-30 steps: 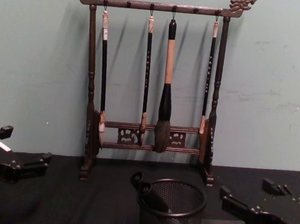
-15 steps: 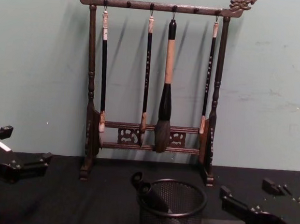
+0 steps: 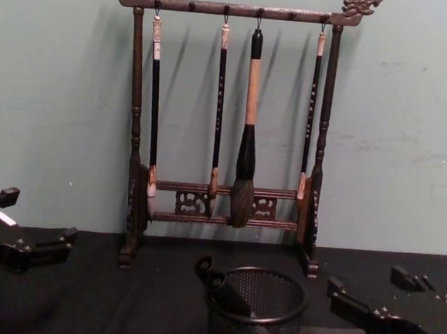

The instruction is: Pick up the water-based marker from the table and place it into the pen holder.

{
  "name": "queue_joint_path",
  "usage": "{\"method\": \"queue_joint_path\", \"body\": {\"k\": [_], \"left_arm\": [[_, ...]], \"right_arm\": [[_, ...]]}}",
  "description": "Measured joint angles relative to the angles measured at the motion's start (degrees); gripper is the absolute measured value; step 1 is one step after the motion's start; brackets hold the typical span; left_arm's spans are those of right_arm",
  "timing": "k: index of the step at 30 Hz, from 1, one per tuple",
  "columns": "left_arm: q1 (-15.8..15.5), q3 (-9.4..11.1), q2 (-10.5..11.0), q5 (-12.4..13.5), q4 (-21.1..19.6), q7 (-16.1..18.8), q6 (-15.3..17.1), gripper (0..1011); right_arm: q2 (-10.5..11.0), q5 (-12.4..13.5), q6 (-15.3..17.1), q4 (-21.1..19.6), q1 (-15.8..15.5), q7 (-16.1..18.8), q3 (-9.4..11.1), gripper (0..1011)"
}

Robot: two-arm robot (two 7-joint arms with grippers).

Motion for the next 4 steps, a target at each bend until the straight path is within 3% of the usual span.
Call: {"method": "queue_joint_path", "body": {"k": [4], "left_arm": [[0.0, 0.0, 0.0, 0.0, 0.0, 0.0, 0.0, 1009]], "right_arm": [[0.0, 0.0, 0.0, 0.0, 0.0, 0.0, 0.0, 1002]]}}
